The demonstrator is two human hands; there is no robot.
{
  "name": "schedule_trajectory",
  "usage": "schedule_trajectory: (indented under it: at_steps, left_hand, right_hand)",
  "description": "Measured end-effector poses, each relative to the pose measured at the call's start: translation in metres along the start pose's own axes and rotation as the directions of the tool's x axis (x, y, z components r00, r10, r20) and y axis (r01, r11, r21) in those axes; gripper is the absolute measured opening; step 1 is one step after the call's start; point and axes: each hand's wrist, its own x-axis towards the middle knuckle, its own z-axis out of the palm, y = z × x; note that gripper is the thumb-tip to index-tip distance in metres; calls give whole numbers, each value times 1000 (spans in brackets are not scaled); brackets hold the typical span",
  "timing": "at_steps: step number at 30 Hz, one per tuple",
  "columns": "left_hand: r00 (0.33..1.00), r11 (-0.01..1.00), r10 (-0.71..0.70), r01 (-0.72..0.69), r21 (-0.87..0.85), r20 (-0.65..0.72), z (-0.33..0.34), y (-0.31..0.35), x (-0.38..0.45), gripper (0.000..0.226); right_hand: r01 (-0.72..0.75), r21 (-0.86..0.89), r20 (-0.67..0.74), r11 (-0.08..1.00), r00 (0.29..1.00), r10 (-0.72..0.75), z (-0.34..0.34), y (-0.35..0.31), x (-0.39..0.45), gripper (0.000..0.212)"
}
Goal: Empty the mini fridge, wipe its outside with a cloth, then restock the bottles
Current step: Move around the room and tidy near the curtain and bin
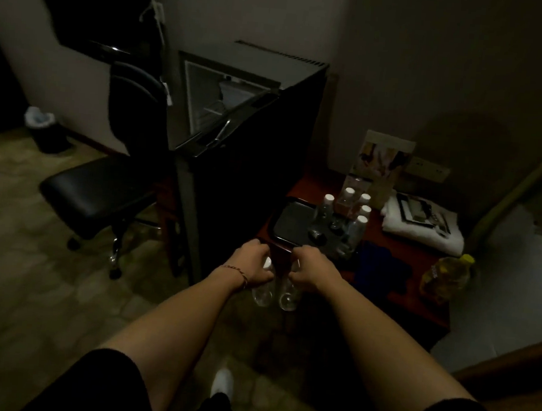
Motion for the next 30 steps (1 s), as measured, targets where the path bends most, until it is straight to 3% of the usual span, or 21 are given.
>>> schedule_trajectory:
  at_steps: [7,10,14,18,24,30]
  left_hand:
    - [996,997,-77,77,5,-42,-35,-72,-83,37]
    - [986,988,-157,156,-20,-63,-59,-108,-104,36]
    - [969,975,-223,221,-29,-107,-91,-159,-127,39]
    - [948,960,-278,274,-51,-152,-120,-220,-148,28]
    - [937,955,-295,296,-23,-188,-190,-327,-154,22]
    - [897,929,-369,363,-73,-245,-256,-440,-143,20]
  right_hand:
    - [239,-90,84,967,969,-231,42,-110,-15,33]
    - [298,-100,105,949,952,-288,55,-159,-12,29]
    - [339,-123,142,933,936,-321,66,-223,-1,39]
    - [418,-66,186,906,897,-401,75,-288,24,10]
    - [485,-64,180,872,865,-468,87,-402,78,30]
    - [518,-45,156,854,848,-506,102,-519,146,19]
